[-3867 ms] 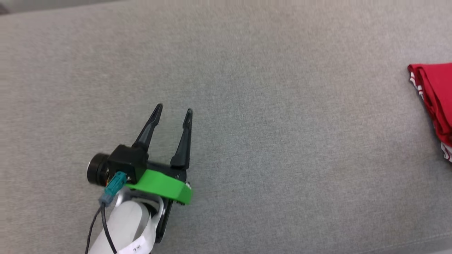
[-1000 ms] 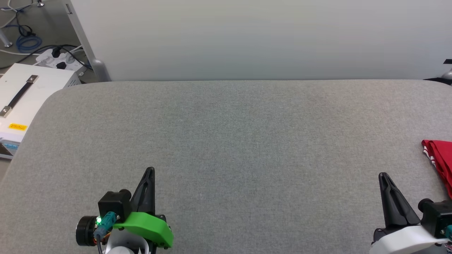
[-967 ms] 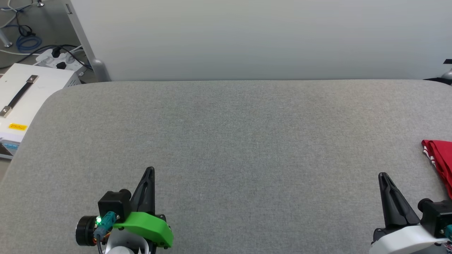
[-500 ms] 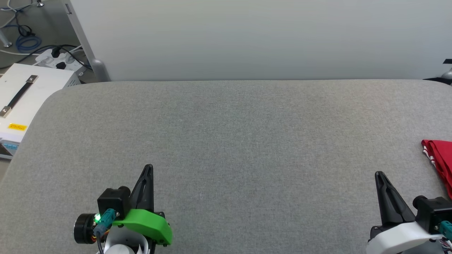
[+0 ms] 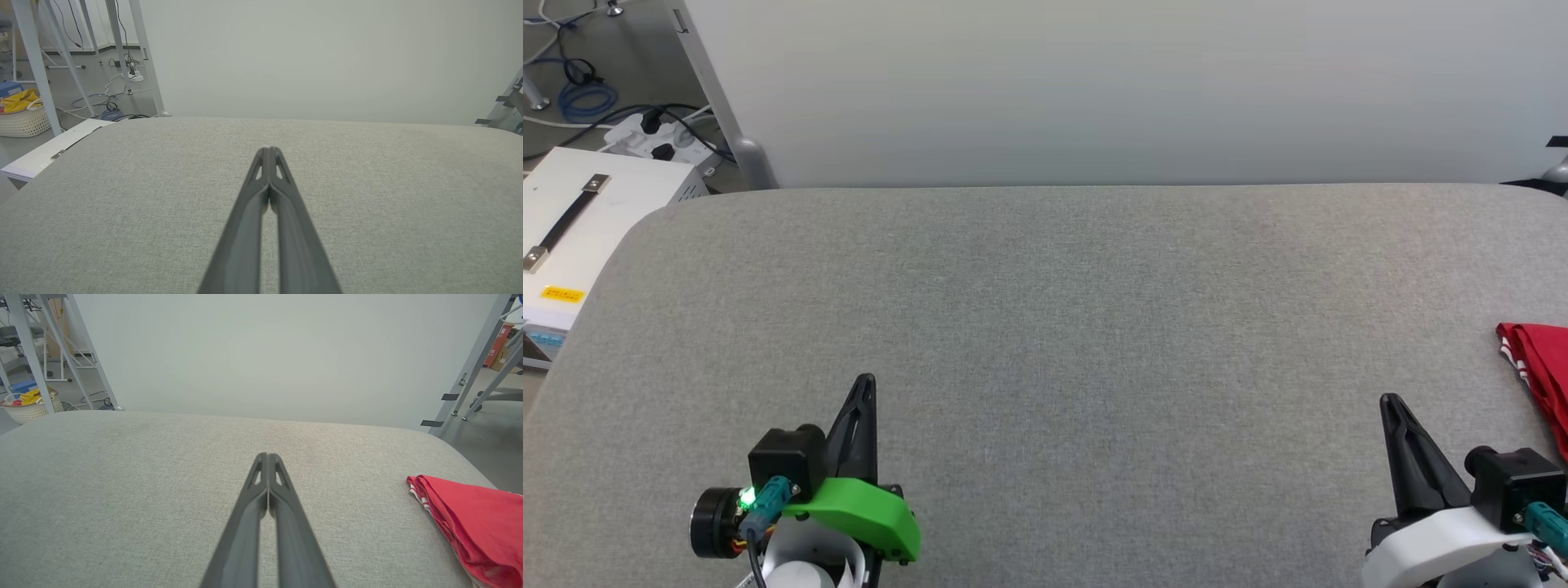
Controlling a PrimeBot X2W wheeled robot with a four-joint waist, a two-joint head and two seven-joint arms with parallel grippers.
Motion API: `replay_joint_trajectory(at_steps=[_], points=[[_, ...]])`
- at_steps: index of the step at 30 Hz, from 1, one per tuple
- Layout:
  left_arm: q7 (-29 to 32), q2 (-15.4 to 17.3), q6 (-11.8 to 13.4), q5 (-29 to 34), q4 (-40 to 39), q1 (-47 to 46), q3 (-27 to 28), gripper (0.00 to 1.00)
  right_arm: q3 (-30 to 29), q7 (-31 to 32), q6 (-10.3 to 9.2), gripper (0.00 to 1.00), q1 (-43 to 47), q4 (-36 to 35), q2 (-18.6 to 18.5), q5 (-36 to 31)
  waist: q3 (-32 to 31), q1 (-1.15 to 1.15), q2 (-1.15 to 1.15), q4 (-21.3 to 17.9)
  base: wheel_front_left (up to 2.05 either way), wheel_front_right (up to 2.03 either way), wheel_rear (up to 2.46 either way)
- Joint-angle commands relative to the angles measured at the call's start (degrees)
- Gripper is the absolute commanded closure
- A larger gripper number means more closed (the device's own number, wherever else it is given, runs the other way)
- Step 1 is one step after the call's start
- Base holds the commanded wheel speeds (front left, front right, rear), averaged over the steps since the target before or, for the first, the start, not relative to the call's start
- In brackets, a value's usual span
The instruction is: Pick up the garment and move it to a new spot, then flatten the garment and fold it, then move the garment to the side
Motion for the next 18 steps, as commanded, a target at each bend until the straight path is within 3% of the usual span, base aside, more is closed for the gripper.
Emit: replay_joint_trajectory(at_steps=[1, 18], points=[[0.33, -0.33, -0.15, 0.88, -0.5, 0.87, 0.52, 1.0, 0.09, -0.09, -0.02, 1.0, -1.35, 0.47, -0.02, -0.47, 0.0, 0.0, 0.0, -0.01, 0.0, 0.0, 0.0], [2.29, -1.21, -0.39, 3.39, -2.19, 1.19, 2.16, 1.0, 0.54, -0.13, -0.03, 1.0, -2.92, 2.65, -0.02, -1.4, 0.01, 0.0, 0.0, -0.08, 0.0, 0.0, 0.0]])
